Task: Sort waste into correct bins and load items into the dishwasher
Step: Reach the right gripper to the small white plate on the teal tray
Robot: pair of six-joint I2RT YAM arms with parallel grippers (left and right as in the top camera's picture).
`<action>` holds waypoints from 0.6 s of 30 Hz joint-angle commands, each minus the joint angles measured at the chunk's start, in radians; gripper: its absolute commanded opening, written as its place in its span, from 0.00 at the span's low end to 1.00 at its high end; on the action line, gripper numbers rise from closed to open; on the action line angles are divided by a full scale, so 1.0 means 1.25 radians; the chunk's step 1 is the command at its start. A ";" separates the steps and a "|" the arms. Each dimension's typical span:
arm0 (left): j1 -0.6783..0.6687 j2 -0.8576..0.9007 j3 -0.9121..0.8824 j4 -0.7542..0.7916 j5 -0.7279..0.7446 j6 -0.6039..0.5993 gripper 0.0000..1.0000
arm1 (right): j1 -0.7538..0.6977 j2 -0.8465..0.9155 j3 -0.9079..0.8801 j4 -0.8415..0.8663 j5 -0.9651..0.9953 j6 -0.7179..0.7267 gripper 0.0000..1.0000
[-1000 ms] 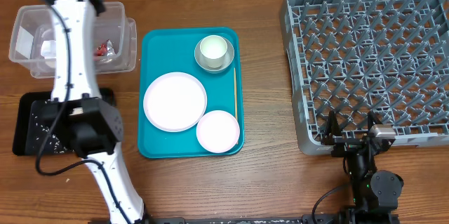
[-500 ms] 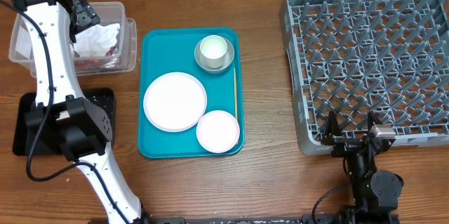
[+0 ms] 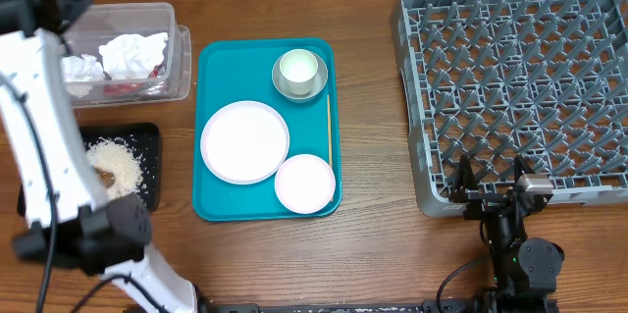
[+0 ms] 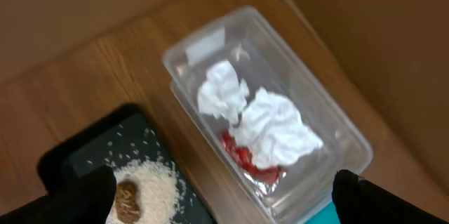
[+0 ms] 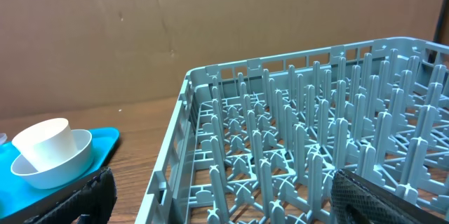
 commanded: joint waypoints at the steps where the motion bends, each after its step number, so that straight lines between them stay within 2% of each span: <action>1: 0.034 -0.017 0.007 -0.002 -0.010 -0.027 1.00 | -0.004 -0.008 -0.008 0.002 0.004 0.006 1.00; 16: 0.035 -0.013 0.007 -0.002 -0.004 -0.027 1.00 | -0.004 -0.008 -0.008 0.002 0.005 0.006 1.00; 18: 0.035 -0.013 0.007 -0.002 -0.003 -0.027 1.00 | -0.005 -0.008 -0.008 0.003 0.049 0.006 1.00</action>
